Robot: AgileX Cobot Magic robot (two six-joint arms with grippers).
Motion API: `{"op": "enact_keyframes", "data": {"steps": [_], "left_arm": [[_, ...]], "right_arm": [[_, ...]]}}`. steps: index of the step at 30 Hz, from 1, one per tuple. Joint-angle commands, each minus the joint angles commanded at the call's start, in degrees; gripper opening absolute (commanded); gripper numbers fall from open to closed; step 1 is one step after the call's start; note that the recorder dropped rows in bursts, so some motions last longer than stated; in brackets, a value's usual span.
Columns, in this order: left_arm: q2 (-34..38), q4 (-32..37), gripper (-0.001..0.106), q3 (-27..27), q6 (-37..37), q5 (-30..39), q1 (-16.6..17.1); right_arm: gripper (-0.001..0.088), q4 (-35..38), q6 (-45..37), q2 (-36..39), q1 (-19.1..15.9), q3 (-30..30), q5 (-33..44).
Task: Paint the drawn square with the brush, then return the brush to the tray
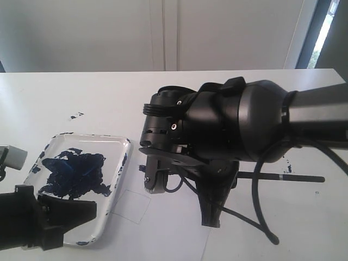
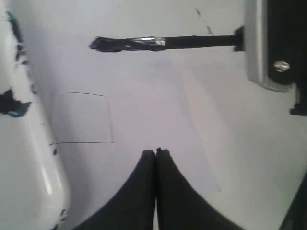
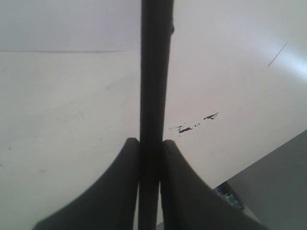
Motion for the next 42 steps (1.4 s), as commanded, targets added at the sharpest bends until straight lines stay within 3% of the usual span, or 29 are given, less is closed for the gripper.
{"op": "enact_keyframes", "data": {"steps": [10, 15, 19, 22, 25, 27, 29, 31, 36, 42], "left_arm": [[0.0, -1.16, 0.004, 0.0, 2.49, -1.95, 0.0], [0.0, -1.3, 0.004, 0.0, 0.7, -6.47, 0.0], [0.0, -0.94, 0.005, -0.12, 0.66, -2.55, 0.0], [0.0, 1.23, 0.022, -0.12, -4.02, 3.69, 0.0], [0.0, 2.12, 0.056, -0.12, -7.13, 9.22, 0.0], [0.0, 1.75, 0.084, -0.12, -7.68, 10.26, 0.0], [0.0, 0.97, 0.096, -0.12, -7.98, 10.04, 0.0], [0.05, 0.97, 0.093, -0.21, -8.13, 9.04, 0.0], [1.12, -0.11, 0.071, -0.24, -9.03, 8.32, -1.38], [3.45, -4.08, 0.069, -0.87, -9.03, 12.13, -7.77]], "right_arm": [[0.0, -0.05, 0.38, 0.0, 0.0, 0.0, 0.0], [0.0, -0.05, 0.38, 0.0, 0.0, 0.0, 0.0], [0.0, -0.05, 0.38, 0.0, 0.0, 0.0, 0.0], [0.0, -0.05, 0.38, 0.0, 0.0, 0.0, 0.0], [0.0, -0.3, 0.38, 0.0, 0.0, 0.0, 0.0], [0.0, -0.42, 0.38, 0.0, 0.0, 0.0, 0.0], [0.0, -0.65, 0.38, 0.0, 0.0, 0.0, 0.0], [0.0, -1.27, 0.38, 0.0, 0.0, 0.0, 0.0], [0.0, -2.59, 0.38, 0.0, 0.0, 0.0, 0.0], [0.0, -4.04, 1.29, 0.0, 0.0, 0.0, 0.0]]}}
